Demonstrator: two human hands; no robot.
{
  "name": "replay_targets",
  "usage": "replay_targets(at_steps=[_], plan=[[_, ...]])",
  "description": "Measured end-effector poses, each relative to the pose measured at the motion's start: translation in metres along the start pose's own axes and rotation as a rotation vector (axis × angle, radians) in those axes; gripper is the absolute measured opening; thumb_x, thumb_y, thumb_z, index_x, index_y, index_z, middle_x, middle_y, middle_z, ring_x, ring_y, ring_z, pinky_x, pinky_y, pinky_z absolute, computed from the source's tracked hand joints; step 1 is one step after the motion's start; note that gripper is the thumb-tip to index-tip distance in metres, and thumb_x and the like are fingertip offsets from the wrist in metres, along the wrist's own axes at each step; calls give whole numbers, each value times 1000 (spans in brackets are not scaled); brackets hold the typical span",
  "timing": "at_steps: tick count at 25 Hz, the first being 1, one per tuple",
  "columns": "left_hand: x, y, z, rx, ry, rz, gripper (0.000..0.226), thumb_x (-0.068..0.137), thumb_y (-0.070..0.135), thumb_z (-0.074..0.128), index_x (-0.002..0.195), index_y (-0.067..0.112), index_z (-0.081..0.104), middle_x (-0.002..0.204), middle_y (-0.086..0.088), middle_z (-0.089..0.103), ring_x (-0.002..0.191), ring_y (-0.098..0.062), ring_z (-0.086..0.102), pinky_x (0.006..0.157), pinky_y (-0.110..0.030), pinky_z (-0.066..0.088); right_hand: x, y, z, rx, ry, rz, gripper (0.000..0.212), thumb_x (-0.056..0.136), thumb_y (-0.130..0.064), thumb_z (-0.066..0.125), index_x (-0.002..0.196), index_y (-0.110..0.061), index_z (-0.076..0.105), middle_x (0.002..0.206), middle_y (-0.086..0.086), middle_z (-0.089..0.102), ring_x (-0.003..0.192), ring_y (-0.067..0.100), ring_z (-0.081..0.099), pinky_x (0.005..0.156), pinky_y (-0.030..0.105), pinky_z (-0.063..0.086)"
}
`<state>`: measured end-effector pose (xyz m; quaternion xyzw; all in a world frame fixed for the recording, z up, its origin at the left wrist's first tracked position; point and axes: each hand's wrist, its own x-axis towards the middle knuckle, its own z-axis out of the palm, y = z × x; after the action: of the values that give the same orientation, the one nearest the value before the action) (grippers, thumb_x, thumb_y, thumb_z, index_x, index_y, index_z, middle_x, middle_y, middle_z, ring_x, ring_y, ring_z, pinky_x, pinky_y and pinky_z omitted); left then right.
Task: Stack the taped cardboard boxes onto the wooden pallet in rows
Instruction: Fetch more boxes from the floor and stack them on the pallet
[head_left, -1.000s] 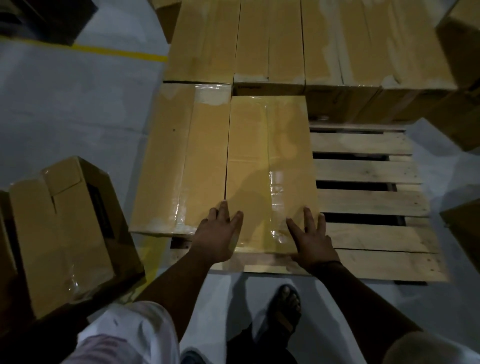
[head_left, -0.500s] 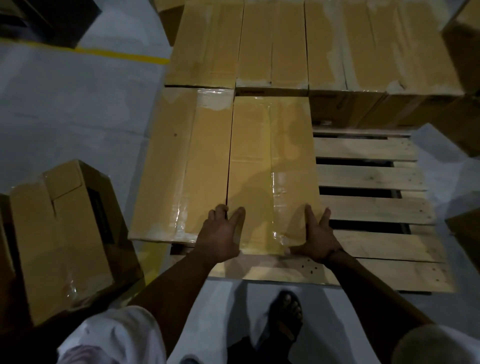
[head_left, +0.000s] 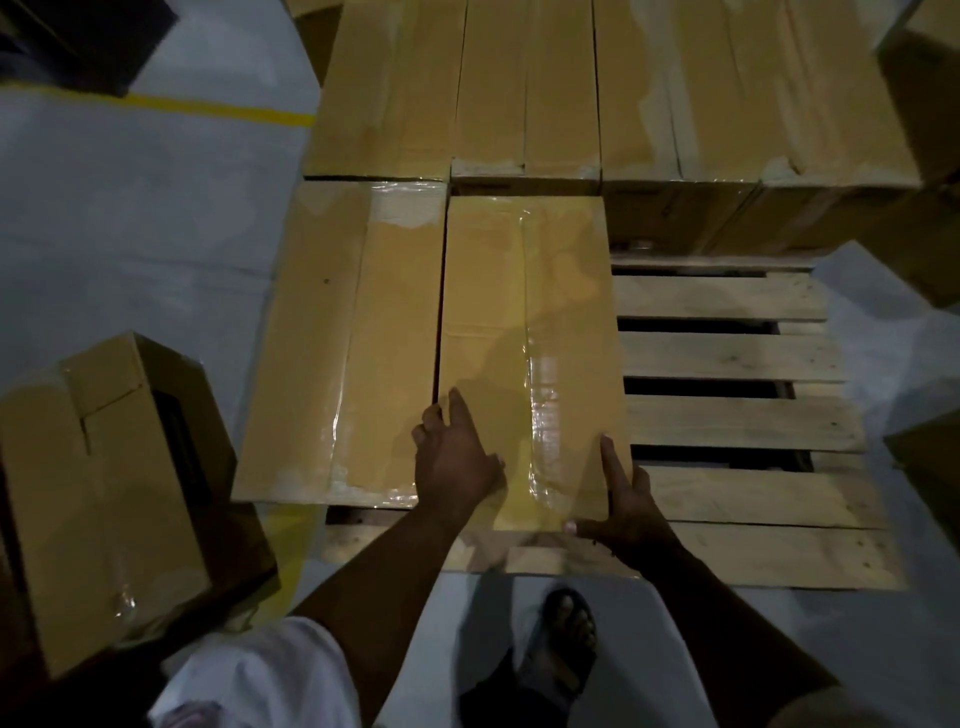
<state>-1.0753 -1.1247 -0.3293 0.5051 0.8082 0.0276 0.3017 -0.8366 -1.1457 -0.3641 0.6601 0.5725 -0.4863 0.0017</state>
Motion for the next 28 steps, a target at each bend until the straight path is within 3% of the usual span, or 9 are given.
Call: replay_targets(at_steps=[6, 10, 13, 17, 22, 24, 26, 28], plan=[[23, -1, -8, -215, 3, -139, 117, 73, 50, 88, 160, 13, 19, 150, -19, 35, 137, -40, 35, 105, -44, 41, -5, 1, -7, 2, -11, -56, 142, 62, -52, 90, 158, -34, -13, 153, 18, 15, 139, 44, 32, 109, 51, 40], [30, -12, -1, -230, 6, -145, 91, 67, 53, 89, 136, 11, 48, 135, -15, 51, 128, -31, 41, 94, -36, 43, -8, 6, -3, 19, 18, -95, 136, 66, -43, 92, 158, -34, -8, 154, 14, 15, 141, 39, 30, 111, 46, 39], [24, -23, -2, -282, 16, -87, 79, 70, 43, 90, 133, 14, 50, 133, -11, 49, 126, -28, 45, 90, -28, 39, -11, 9, 1, 68, 48, -78, 132, 67, -39, 92, 159, -35, -4, 153, 12, 17, 140, 37, 30, 112, 46, 38], [32, -18, -15, -256, 67, -11, 84, 74, 42, 89, 142, 14, 47, 142, -12, 41, 128, -30, 45, 94, -31, 41, 5, -1, -8, -16, 70, -108, 136, 64, -47, 92, 159, -37, -4, 157, 10, 13, 142, 37, 28, 112, 51, 39], [50, -22, -22, -90, -10, -35, 90, 63, 67, 77, 134, 21, 49, 136, -9, 52, 129, -36, 42, 96, -40, 37, 12, -8, -13, -25, 36, -103, 133, 66, -46, 92, 153, -45, -8, 158, 13, 12, 143, 38, 27, 117, 51, 35], [42, -24, -21, -115, -21, -19, 79, 65, 61, 78, 126, 18, 53, 126, -7, 58, 124, -33, 47, 100, -40, 39, 11, -10, -14, -39, 15, -92, 132, 67, -46, 91, 156, -43, -7, 159, 14, 13, 143, 38, 29, 115, 47, 36], [32, -20, -20, -137, -42, 32, 55, 69, 55, 79, 106, 20, 58, 110, -2, 66, 112, -29, 60, 97, -41, 49, 14, -10, -15, -55, -5, -78, 132, 68, -47, 90, 158, -41, -7, 159, 15, 13, 144, 38, 28, 114, 44, 36], [23, -14, -13, -76, -73, 85, 53, 70, 56, 77, 106, 22, 60, 116, -5, 62, 111, -32, 61, 93, -41, 52, 17, -10, -17, -73, -18, -66, 132, 69, -46, 90, 158, -40, -7, 160, 18, 11, 146, 39, 24, 116, 45, 34]])
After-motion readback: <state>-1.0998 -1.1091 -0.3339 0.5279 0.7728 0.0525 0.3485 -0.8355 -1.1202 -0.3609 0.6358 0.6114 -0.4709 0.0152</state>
